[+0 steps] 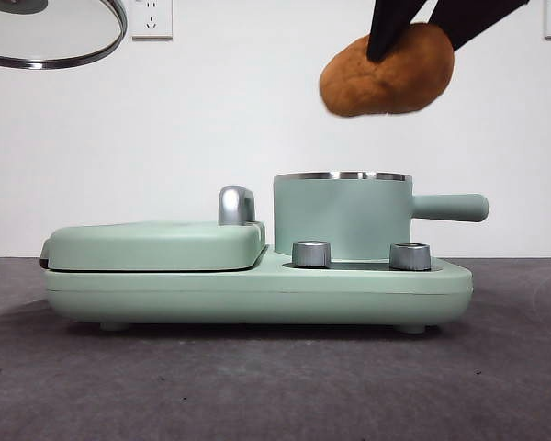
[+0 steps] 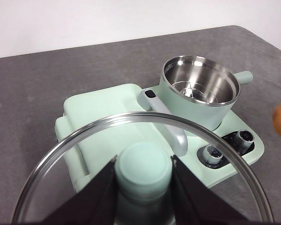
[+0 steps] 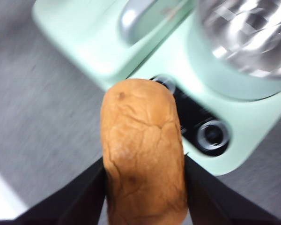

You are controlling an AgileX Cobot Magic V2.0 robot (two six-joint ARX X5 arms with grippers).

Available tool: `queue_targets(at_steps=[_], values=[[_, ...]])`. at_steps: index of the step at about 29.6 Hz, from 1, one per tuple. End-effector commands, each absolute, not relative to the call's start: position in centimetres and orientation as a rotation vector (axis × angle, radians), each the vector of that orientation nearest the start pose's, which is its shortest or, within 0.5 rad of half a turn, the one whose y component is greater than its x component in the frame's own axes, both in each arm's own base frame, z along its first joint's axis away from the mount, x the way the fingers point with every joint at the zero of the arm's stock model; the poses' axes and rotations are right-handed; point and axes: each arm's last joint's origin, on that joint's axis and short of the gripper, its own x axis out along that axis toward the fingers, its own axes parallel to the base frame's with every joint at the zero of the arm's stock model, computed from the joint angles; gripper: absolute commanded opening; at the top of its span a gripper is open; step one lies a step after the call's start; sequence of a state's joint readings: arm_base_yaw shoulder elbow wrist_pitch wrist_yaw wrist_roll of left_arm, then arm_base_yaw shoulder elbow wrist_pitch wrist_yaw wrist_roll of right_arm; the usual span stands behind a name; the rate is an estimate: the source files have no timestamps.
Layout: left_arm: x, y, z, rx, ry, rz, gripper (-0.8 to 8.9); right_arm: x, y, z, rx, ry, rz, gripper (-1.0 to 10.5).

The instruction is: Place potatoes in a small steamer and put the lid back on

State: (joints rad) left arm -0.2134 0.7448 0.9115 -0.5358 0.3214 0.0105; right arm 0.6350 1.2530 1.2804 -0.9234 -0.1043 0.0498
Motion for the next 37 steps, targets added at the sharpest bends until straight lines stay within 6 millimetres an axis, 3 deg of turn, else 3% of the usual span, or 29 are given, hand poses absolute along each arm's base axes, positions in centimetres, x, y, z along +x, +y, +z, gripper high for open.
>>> queue_targets(at_steps=[1, 13, 20, 30, 37], values=[[14.1, -4.0, 35.5, -0.005, 0.327, -0.542, 0.1, 21.0, 14.6, 35.1, -0.207, 0.877, 0.649, 1.9], [14.1, -4.0, 35.5, -0.005, 0.328, -0.541, 0.1, 30.0, 15.6, 34.9, -0.258, 0.823, 0.59, 1.9], [14.5, -4.1, 35.3, -0.006, 0.344, -0.541, 0.1, 34.6, 17.0, 32.8, -0.254, 0.82, 0.577, 1.9], [15.0, -4.2, 35.0, -0.006, 0.364, -0.54, 0.1, 37.2, 18.2, 29.2, -0.265, 0.85, 0.572, 1.9], [15.0, -4.2, 35.0, -0.002, 0.363, -0.541, 0.1, 37.7, 18.4, 27.7, -0.275, 0.907, 0.566, 1.9]])
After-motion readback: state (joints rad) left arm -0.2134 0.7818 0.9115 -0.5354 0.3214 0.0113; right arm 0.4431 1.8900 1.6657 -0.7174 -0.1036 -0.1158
